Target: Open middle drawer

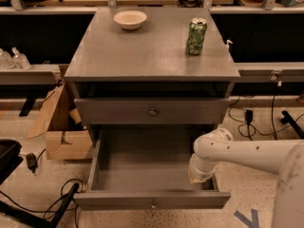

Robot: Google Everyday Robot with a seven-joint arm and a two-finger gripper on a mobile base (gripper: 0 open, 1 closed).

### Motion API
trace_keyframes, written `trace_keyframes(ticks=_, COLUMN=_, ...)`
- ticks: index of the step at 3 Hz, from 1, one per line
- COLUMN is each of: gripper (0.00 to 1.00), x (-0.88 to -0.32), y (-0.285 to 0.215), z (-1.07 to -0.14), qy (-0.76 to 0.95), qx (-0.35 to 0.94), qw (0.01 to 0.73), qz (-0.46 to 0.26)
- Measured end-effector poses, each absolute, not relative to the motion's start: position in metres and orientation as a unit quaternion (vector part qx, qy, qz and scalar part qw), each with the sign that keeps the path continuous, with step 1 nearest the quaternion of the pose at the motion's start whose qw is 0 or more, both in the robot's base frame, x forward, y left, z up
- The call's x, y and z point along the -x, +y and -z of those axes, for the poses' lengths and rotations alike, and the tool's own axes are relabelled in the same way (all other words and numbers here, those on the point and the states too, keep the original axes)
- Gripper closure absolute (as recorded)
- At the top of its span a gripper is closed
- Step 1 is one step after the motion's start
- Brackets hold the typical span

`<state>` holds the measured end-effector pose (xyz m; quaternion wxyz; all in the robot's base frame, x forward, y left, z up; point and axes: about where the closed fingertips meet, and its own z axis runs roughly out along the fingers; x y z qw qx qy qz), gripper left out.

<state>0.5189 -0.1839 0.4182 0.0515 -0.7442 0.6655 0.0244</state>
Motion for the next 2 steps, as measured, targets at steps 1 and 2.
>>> trace_keyframes(ticks=1, gripper=0.99, x=-0.519, y=-0.205, z=-0.483, qy=0.646, qx=0.761, qw=0.056, qz=0.007)
trace_keyframes(ticks=2, gripper=1.0, x=-0.505, y=-0.234, z=-0.595, qy=0.645, qx=0.757, qw=0.079, qz=0.073)
